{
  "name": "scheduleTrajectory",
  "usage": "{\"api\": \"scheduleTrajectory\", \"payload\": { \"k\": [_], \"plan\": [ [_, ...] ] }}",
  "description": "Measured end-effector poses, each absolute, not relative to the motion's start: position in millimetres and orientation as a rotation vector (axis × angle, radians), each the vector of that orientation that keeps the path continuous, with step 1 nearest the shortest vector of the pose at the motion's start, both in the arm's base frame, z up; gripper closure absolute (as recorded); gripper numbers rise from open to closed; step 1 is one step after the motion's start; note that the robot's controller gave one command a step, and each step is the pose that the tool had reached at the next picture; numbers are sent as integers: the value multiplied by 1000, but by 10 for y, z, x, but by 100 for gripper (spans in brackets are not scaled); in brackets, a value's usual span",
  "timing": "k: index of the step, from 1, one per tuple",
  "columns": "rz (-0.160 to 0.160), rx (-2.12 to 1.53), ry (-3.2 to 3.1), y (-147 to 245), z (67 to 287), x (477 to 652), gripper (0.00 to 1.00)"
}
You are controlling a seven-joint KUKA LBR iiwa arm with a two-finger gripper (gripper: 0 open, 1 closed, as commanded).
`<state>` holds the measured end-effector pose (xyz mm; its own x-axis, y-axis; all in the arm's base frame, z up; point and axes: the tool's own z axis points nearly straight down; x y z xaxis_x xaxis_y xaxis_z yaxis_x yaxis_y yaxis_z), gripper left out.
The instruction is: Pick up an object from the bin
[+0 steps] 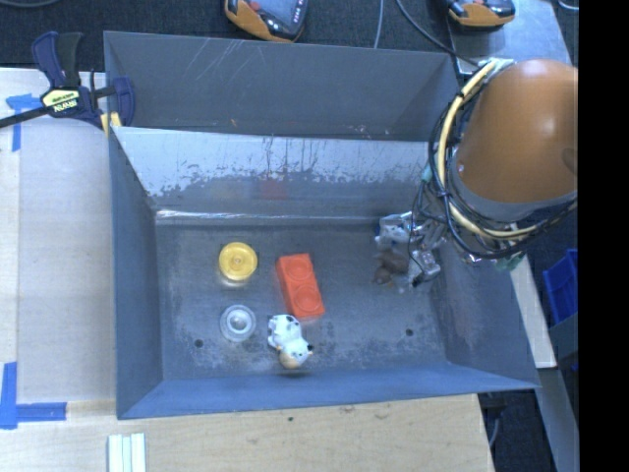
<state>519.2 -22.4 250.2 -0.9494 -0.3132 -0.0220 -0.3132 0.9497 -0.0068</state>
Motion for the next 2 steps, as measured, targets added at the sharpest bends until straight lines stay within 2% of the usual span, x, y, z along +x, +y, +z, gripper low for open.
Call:
{"api": "scheduleTrajectory", "payload": {
  "k": [1, 2],
  "plan": [
    [-13, -685, 3028, -400, 3394, 5967, 100],
    [-19, -917, 2957, -118, 3715, 6249, 100]
  ]
}}
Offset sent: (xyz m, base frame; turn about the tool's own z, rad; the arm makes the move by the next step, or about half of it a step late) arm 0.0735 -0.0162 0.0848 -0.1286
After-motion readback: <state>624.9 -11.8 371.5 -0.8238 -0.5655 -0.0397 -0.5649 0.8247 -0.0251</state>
